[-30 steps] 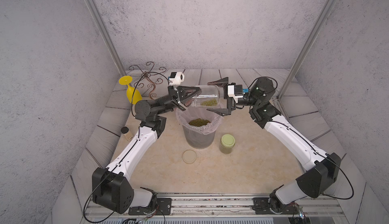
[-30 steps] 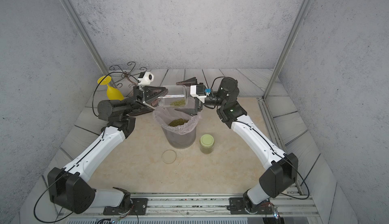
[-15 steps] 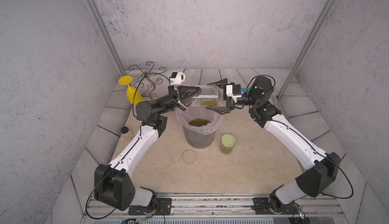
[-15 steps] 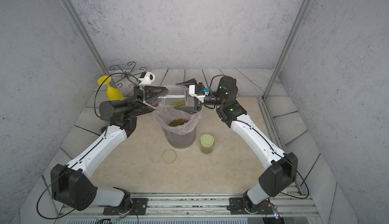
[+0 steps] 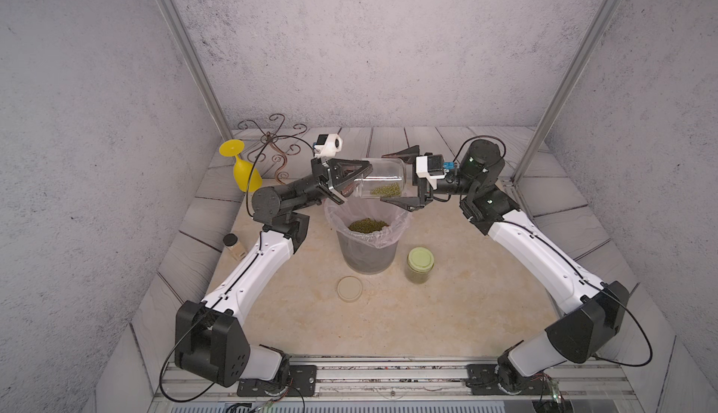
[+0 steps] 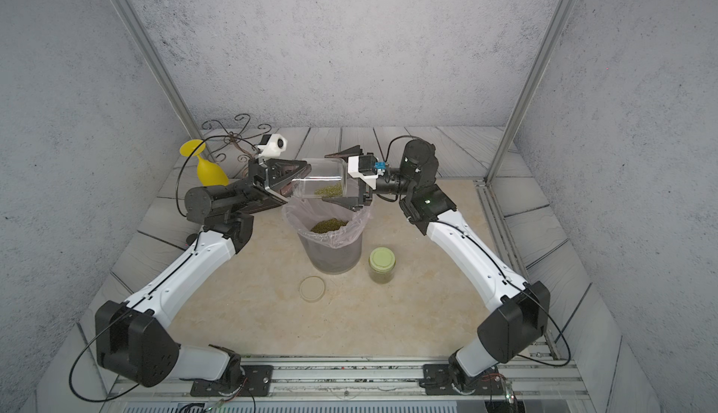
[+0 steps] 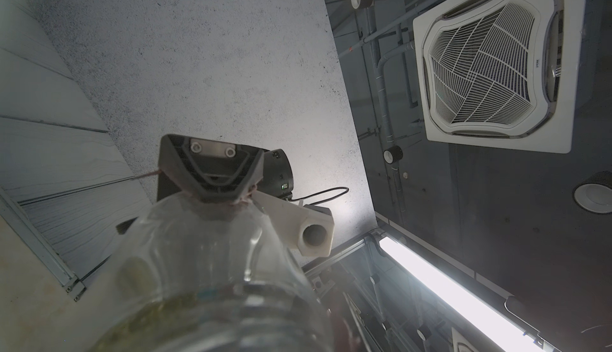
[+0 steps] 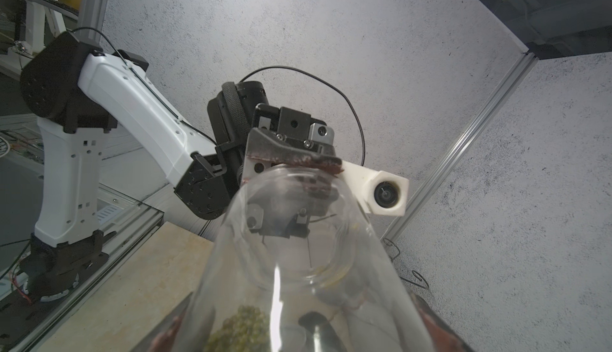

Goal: Empty moldy mung beans from jars
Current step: Adjust the jar.

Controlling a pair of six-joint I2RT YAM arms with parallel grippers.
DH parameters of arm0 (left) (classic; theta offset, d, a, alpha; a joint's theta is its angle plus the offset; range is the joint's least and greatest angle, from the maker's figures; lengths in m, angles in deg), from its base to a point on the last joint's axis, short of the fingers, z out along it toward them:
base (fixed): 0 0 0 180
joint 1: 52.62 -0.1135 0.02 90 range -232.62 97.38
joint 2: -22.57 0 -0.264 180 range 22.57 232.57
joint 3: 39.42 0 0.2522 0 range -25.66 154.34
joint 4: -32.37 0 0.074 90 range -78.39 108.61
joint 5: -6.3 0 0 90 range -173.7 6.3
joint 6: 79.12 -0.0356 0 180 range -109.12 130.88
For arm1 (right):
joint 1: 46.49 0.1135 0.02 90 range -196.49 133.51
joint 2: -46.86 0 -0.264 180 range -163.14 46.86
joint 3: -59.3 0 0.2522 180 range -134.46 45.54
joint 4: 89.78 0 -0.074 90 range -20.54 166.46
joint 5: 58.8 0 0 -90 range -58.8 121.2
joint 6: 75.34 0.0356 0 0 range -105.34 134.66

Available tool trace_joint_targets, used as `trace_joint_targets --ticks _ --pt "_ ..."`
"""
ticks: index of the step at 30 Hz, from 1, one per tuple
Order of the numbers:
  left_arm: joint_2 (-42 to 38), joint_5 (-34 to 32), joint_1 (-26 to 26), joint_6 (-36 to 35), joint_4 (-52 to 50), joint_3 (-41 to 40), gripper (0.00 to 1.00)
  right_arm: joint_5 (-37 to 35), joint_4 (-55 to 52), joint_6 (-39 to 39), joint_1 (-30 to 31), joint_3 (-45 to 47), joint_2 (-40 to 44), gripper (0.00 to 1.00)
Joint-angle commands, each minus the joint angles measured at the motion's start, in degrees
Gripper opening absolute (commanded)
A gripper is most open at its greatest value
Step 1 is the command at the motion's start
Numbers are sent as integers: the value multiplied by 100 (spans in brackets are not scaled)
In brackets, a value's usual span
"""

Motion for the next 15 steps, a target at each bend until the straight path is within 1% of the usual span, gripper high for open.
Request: trace_joint_targets --ticks 1,7,10,13,15 --pt "-7 -465 20 -234 563 47 17 82 -361 139 127 -56 -51 64" --pt "-68 -330 3 -508 191 4 40 -25 -298 217 122 -41 -88 63" --pt "-116 -250 -5 -675 -94 -41 47 -105 -247 243 114 -7 -97 63" --pt "-201 -110 -57 -1116 -547 -93 59 -210 -181 245 88 19 -103 62" --pt "-350 27 -123 -1571 -1137 -149 64 -236 -168 299 59 8 -117 62"
